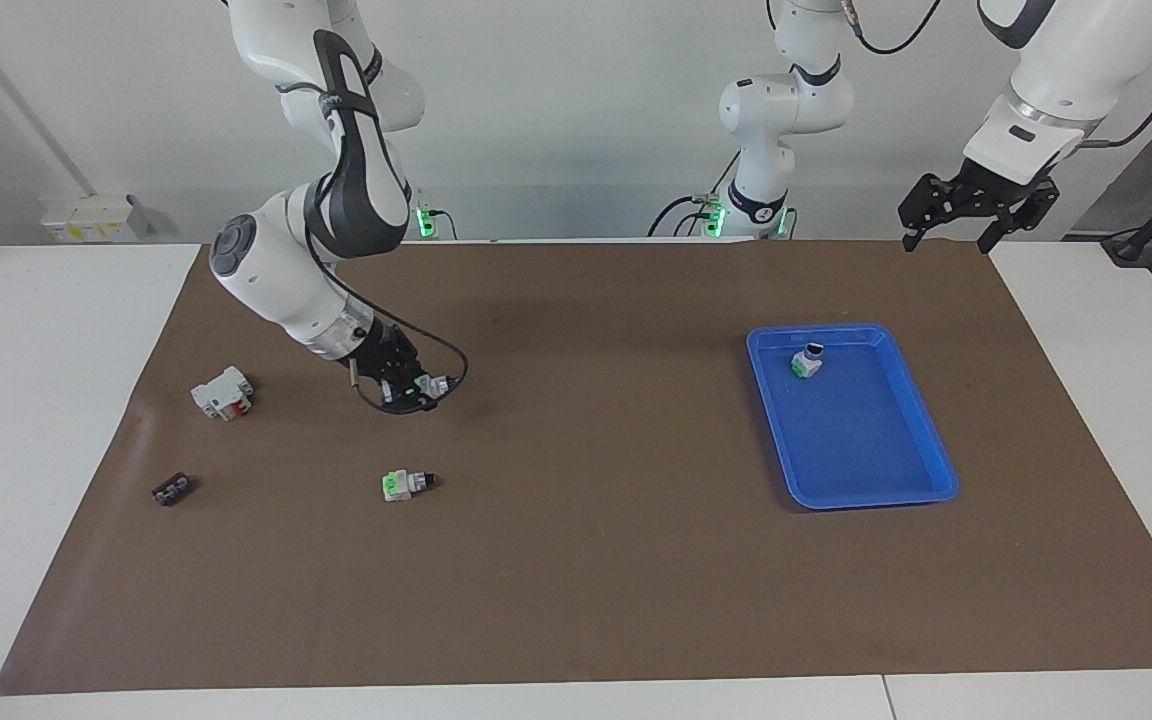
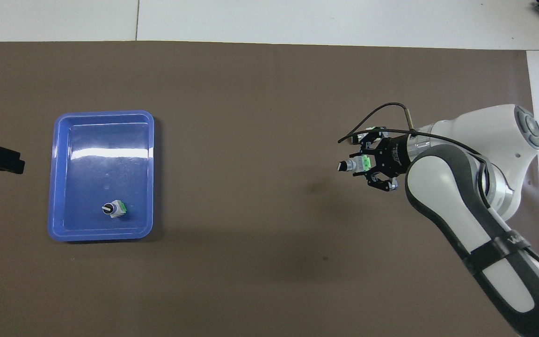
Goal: Turn and place switch with both arms
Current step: 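Lift the switch with the right gripper while the left gripper reaches in, then bring the left gripper to the switch held by the right gripper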
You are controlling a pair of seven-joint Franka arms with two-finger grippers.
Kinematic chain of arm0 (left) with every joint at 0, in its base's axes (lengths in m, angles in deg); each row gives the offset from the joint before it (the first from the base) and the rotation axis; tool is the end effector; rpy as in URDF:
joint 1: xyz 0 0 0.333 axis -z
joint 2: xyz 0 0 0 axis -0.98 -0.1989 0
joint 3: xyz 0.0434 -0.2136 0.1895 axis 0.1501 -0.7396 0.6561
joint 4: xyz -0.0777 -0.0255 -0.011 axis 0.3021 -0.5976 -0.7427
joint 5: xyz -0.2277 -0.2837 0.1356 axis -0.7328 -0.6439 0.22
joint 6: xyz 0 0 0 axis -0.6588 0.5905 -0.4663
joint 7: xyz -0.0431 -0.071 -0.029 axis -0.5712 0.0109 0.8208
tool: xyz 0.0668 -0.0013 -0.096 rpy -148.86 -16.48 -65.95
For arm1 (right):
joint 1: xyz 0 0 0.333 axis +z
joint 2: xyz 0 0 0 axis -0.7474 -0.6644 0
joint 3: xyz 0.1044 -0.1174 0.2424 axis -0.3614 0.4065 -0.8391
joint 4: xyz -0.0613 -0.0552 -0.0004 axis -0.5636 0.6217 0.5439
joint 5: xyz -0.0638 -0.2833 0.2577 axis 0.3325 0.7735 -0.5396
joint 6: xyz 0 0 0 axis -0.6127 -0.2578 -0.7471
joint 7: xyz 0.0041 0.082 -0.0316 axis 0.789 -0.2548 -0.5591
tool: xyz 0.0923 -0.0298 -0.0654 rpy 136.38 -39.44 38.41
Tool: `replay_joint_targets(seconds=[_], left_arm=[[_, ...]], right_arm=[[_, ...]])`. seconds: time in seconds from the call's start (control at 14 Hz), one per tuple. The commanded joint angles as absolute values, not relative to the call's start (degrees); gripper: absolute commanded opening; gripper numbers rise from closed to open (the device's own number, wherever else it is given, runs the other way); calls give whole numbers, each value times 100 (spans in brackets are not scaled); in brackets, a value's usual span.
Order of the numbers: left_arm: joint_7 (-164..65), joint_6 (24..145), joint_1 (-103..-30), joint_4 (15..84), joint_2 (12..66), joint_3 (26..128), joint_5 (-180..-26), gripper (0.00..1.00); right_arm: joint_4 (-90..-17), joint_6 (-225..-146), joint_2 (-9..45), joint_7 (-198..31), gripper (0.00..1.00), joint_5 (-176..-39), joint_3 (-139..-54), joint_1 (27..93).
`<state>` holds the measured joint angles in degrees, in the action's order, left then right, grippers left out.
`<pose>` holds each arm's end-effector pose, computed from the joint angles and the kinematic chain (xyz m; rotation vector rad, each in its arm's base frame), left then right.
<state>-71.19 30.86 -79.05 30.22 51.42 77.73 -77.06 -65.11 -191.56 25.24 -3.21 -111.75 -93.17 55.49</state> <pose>0.5275 -0.0122 0.6059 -3.1154 0.2066 0.0704 0.5633 0.1353 0.3655 -2.0659 1.7615 0.4638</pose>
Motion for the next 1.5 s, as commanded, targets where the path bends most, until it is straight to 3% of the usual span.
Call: replay_joint_targets(seconds=[0.0, 0.29, 0.5, 0.71, 0.79, 1.29, 1.43], left_arm=[[-7077, 3103, -7958, 3167, 5287, 7751, -7753, 100], [-7051, 3007, -7993, 3167, 5295, 7751, -7753, 100], [-7068, 2761, -7915, 3132, 5330, 7689, -7761, 100], [-6064, 2629, -7888, 3157, 5400, 7374, -8007, 100], [-5414, 2620, -7888, 3158, 5401, 7216, -8173, 95], [-371, 3286, -7809, 3526, 5567, 6600, -9518, 95], [1220, 3646, -7809, 3650, 5594, 6451, -9799, 95]], right_arm=[[-6414, -18933, 2845, 47, 0, -11885, -9331, 5828], [-6405, -18231, 3575, 539, 0, -12633, -9331, 6102], [-6273, -18289, 3611, 646, 0, -12863, -9463, 6285], [-6221, -18702, 3550, 917, 0, -12863, -9463, 6707], [-6203, -18939, 3515, 1136, 0, -12872, -9463, 6830], [-5211, -20117, 2795, 3000, 0, -12872, -9551, 7726], [-5000, -20067, 2706, 3212, 0, -12863, -9551, 7781]])
